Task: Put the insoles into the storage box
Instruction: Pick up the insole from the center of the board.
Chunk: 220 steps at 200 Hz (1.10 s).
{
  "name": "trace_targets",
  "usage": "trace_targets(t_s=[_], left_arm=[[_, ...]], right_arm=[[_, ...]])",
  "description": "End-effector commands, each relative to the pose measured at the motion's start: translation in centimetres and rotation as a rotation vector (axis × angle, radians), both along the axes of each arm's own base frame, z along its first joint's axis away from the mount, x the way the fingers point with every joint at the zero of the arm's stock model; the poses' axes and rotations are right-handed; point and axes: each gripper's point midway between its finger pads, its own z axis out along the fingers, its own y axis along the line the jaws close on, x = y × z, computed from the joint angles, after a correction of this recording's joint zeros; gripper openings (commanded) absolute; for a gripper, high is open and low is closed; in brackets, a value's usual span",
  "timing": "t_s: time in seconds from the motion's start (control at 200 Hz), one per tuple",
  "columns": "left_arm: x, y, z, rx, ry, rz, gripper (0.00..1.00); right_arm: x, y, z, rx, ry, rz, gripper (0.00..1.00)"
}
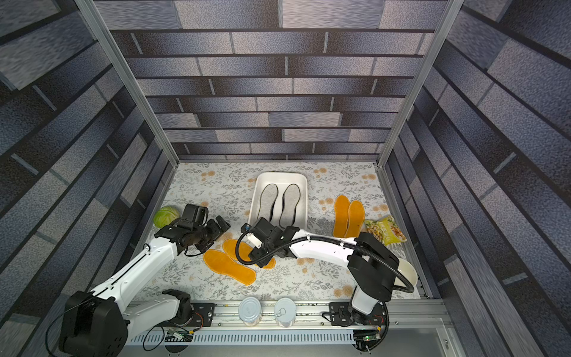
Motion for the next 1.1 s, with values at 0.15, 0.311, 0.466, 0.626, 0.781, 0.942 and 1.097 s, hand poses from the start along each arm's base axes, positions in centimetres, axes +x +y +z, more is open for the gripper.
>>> trace_targets(t_s=[0.15, 0.311, 0.466, 0.626, 0.781, 0.942, 1.097], left_arm=[[-1.0, 0.7, 0.0, -0.036, 0.005, 0.016, 1.00], [-1.0, 0.9, 0.1, -0.041, 0.003, 0.022, 1.00], [-0.9, 0.9, 0.0, -0.046, 0.004, 0.019, 1.00], [-1.0, 0.9, 0.0, -0.046, 0.005, 0.021, 1.00], [-0.9, 0.9, 0.0, -0.046, 0.005, 0.020, 1.00], [-0.9, 0.9, -0.1, -0.047, 0.004, 0.020, 1.00], [-0.9, 0.9, 0.0, -0.049, 0.004, 0.022, 1.00]], right_arm=[[-0.6, 1.5, -1.1, -0.015, 0.011, 0.051, 0.73], [-0.6, 1.9, -1.9, -0.034, 0.006, 0.061, 0.72], [-0.4, 2.2, -2.6, -0.043, -0.010, 0.064, 0.72], [-0.1, 2.6, -3.2, -0.048, -0.021, 0.068, 0.71], [0.1, 3.0, -3.9, -0.057, -0.027, 0.071, 0.71], [0.5, 3.2, -4.2, -0.069, -0.038, 0.073, 0.71], [0.9, 3.2, -4.5, -0.084, -0.055, 0.067, 0.71]])
